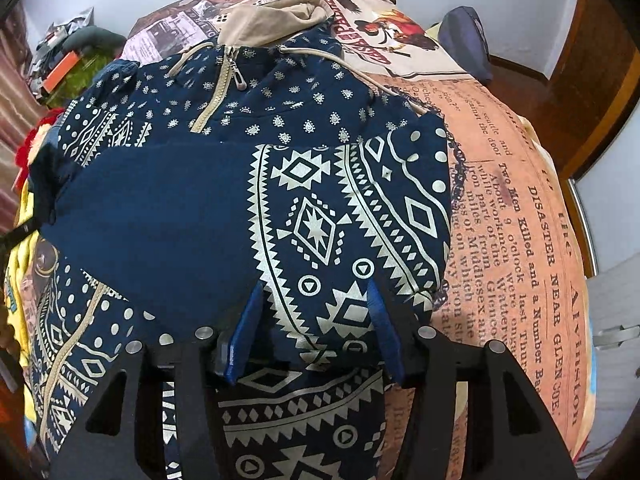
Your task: Fold large clothes
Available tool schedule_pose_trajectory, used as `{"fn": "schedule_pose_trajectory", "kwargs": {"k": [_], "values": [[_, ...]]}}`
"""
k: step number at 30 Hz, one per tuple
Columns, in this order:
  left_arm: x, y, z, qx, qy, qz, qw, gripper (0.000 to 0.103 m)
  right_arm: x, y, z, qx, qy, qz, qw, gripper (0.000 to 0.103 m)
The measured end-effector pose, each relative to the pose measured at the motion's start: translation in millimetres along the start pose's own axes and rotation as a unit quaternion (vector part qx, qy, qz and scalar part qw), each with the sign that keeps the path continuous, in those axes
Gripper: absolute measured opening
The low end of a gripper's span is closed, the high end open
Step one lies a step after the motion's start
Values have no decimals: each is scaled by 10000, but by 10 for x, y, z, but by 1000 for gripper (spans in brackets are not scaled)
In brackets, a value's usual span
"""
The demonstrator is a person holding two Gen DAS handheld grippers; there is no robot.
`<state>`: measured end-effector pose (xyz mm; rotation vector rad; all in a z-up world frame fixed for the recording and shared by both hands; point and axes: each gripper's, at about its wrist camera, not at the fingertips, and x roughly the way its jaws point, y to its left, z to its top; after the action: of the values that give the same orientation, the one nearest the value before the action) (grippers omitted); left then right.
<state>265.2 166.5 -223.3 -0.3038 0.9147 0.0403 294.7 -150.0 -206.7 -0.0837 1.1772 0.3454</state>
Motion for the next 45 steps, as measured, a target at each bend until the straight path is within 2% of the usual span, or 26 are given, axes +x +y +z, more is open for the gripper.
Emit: {"fn": "schedule_pose_trajectory", "kwargs": {"k": [3,6,9,12,16,17,18,19,21,24,27,34,38,41,45], "values": [[33,24,-132,-8,159,47,9999,7,-5,4,-15,14,5,-7,10000,51],[72,94,-251,-86,337,318,9989,15,-7,-4,-20,40,0,-4,10000,51],[70,197,-350,-219,428,701,9964,15,-6,-3,-29,55,-5,-14,10000,52],[64,317,-420,-252,634,802,9944,15,-13,-5,-35,70,-2,-2,10000,52],[-49,299,-410,119,670,983,9928,17,-51,-1,-29,42,18,-20,10000,52],[-88,261,-378,238,633,1015,9925,18,-66,0,-14,31,15,-43,10000,52],[-124,225,-338,313,593,994,9928,24,-91,-4,7,40,-22,-67,10000,52],[-173,172,-277,392,528,945,9934,32,-115,-11,28,51,-66,-86,9999,52],[-243,76,-124,513,368,868,9942,38,-183,-32,93,56,-176,-143,9997,52],[-311,-149,135,795,119,749,9939,41,-328,-70,231,78,-464,-218,9987,52],[-333,-420,476,1035,-142,534,9931,58,-479,-134,415,129,-758,-182,9969,52],[-159,-968,1186,1370,-479,142,9893,59,-761,-221,890,299,-1470,-134,9886,59],[96,-1190,1523,1419,-464,6,9888,60,-738,-174,1154,206,-1701,-26,9852,60],[363,-1299,1706,1388,-342,-71,9897,60,-603,-126,1332,82,-1718,-67,9851,61],[768,-1374,1900,1206,-59,-233,9924,60,-274,-49,1579,-66,-1514,-36,9884,61]]}}
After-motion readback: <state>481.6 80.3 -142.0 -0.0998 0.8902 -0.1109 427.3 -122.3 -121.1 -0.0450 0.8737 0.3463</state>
